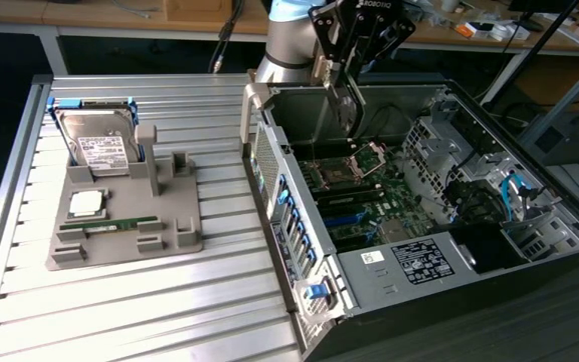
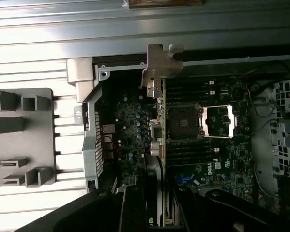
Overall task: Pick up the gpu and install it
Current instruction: 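Pick up the gpu and move the gpu toward the slot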
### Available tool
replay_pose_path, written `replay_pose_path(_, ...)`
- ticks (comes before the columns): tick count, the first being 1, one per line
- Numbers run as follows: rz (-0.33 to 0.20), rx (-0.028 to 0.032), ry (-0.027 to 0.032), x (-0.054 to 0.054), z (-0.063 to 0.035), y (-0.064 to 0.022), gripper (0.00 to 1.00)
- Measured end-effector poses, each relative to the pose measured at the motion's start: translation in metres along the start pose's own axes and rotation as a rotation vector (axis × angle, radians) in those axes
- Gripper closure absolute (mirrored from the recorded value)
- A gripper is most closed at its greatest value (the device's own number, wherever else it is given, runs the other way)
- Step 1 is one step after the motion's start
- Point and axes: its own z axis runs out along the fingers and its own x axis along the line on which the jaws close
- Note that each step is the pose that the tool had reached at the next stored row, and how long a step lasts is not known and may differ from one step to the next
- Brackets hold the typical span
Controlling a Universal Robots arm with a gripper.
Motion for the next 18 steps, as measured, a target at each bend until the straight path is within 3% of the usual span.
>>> replay_pose_path(18, 0.000, 0.0023, 0.0000, -0.0102, 0.0063, -0.0001, 0.73)
